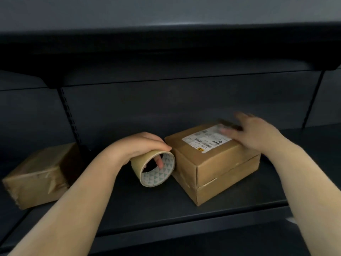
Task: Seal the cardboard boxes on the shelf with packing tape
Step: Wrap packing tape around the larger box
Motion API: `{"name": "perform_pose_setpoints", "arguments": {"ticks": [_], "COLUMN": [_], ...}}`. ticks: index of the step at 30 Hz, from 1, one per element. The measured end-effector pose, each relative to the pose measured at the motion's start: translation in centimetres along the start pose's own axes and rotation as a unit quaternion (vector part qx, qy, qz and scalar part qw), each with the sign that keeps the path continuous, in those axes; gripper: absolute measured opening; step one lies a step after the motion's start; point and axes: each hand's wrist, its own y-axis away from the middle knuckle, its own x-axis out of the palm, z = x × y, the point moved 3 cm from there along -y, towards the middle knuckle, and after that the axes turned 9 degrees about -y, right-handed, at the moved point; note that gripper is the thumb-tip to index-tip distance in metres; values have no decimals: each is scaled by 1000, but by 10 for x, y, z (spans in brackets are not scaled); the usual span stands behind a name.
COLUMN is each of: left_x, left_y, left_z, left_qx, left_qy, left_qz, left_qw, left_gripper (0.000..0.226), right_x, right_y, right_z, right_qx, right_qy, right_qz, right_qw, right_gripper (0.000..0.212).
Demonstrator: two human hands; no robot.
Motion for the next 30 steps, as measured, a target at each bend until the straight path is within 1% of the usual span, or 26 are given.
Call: {"name": "perform_pose_setpoints", "arguments": {"ticks": [1,2,3,4,5,7,9,11,14,15,16,17,19,20,21,23,25,26,27,28,30], "left_x": [-1,-1,-1,-2,-2,-4,-5,-6,-4,-3,-3,-2,-3,-2,-1,3,0,-3,-7,-8,-8], "left_y": [1,3,4,5,6,8,9,8,8,9,11,13,19,20,20,19,20,22,23,25,26], "left_z": [1,2,4,6,8,12,16,19,27,32,40,50,70,78,83,83,81,82,85,87,91], "left_qx": [-6,-11,-13,-13,-11,-8,-5,0,28,46,70,101,159,173,173,145,85,50,18,-6,-30], "left_qy": [-8,-16,-21,-20,-18,-14,-20,-18,6,33,83,165,341,389,405,387,330,282,231,196,167], "left_qz": [4,8,12,15,16,12,10,9,5,9,24,49,93,98,90,58,17,-2,-16,-25,-25], "left_qw": [1000,1000,1000,1000,1000,1000,1000,1000,1000,998,994,980,922,900,894,909,940,958,973,980,985], "left_gripper": [25,25,26,26,27,26,27,34,40,42,47,54,64,65,62,45,28,28,33,37,40], "right_x": [1,4,9,15,20,30,39,45,48,49,49,50,51,51,52,55,57,57,57,56,55], "right_y": [5,11,15,14,11,3,-3,-4,-3,-3,-3,-3,-5,-5,-4,-3,-1,-1,0,1,2], "right_z": [22,43,62,75,86,102,113,120,123,123,123,121,116,113,108,100,96,95,94,94,95], "right_qx": [-93,-162,-202,-225,-239,-255,-266,-269,-257,-253,-253,-256,-265,-268,-271,-270,-273,-278,-280,-279,-280], "right_qy": [28,33,36,52,82,176,240,263,283,285,282,277,253,237,218,177,143,132,123,115,98], "right_qz": [58,140,228,299,347,391,403,410,392,384,376,370,362,364,368,374,367,362,359,358,356], "right_qw": [994,976,952,926,903,867,842,831,837,841,845,849,857,860,862,869,878,880,882,884,886], "right_gripper": [87,95,102,109,117,125,125,125,127,127,127,126,122,119,117,114,112,112,111,110,106]}}
